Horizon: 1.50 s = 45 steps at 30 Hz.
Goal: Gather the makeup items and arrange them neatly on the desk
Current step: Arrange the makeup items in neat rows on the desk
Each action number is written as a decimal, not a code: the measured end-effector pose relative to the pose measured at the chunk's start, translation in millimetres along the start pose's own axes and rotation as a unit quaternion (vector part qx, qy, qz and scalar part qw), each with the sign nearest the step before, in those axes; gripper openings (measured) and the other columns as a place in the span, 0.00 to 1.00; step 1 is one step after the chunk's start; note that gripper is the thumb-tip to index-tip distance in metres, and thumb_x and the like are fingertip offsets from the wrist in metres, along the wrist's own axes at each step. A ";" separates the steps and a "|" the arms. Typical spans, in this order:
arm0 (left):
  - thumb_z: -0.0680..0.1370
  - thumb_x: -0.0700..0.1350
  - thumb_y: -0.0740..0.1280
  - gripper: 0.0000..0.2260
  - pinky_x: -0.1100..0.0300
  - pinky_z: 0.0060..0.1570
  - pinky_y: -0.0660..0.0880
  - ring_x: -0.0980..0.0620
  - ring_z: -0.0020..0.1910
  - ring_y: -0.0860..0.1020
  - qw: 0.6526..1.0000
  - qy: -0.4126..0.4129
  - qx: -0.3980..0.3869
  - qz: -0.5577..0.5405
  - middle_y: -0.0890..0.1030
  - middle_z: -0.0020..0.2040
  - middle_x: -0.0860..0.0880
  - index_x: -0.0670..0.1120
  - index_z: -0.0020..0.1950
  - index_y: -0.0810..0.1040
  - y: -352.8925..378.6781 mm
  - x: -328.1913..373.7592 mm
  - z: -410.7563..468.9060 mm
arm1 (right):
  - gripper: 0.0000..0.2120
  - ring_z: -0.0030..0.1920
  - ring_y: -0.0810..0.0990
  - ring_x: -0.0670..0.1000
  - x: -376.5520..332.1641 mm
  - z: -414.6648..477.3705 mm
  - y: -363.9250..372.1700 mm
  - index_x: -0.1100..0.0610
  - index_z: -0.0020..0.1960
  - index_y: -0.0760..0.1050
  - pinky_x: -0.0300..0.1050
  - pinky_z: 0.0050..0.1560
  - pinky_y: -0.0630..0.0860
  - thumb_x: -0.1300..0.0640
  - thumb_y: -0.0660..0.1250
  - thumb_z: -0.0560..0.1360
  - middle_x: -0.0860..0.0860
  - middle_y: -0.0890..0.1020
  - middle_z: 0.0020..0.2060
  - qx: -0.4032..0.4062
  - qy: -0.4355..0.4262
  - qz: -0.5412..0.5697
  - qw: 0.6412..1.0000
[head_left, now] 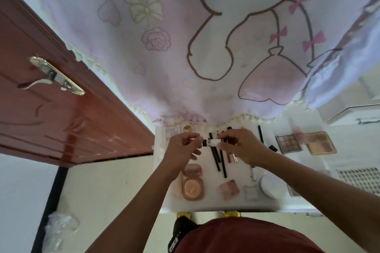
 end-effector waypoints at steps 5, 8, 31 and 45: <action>0.76 0.39 0.70 0.06 0.58 0.39 0.79 0.46 0.37 0.81 0.995 -0.020 -0.084 -0.048 0.83 0.40 0.42 0.38 0.51 0.82 18.8 11.8 1.8 | 0.08 0.32 0.79 0.50 -23.6 -14.2 -25.7 0.52 0.48 0.82 0.45 0.37 0.77 0.56 0.77 0.70 0.50 0.81 0.31 0.034 -0.029 0.094 0.995; 0.76 0.37 0.69 0.06 0.58 0.39 0.78 0.45 0.38 0.81 0.991 -0.021 -0.116 -0.061 0.83 0.41 0.40 0.38 0.51 0.82 22.7 18.0 2.4 | 0.08 0.30 0.79 0.44 -31.1 -15.2 -30.6 0.56 0.49 0.82 0.37 0.34 0.74 0.59 0.76 0.70 0.49 0.81 0.29 0.021 -0.026 0.117 0.993; 0.77 0.39 0.69 0.06 0.62 0.31 0.72 0.52 0.29 0.76 0.995 0.066 -0.079 0.017 0.81 0.31 0.48 0.36 0.46 0.82 -8.9 46.0 5.5 | 0.03 0.34 0.81 0.49 -39.8 -5.0 -11.0 0.56 0.47 0.81 0.44 0.36 0.77 0.59 0.68 0.77 0.50 0.84 0.35 0.014 0.010 0.213 0.977; 0.76 0.36 0.69 0.03 0.61 0.32 0.74 0.50 0.31 0.77 0.993 0.083 -0.087 0.020 0.82 0.32 0.47 0.40 0.45 0.83 1.9 51.3 -2.6 | 0.08 0.36 0.82 0.56 -37.9 -16.4 -13.9 0.53 0.53 0.79 0.48 0.34 0.76 0.57 0.72 0.75 0.53 0.84 0.38 -0.001 0.047 0.255 0.966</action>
Point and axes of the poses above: each hand's wrist, its own z-axis towards the middle knuckle, its own y-axis out of the palm, x = y × z, the point moved 7 cm from there along z, towards the middle knuckle
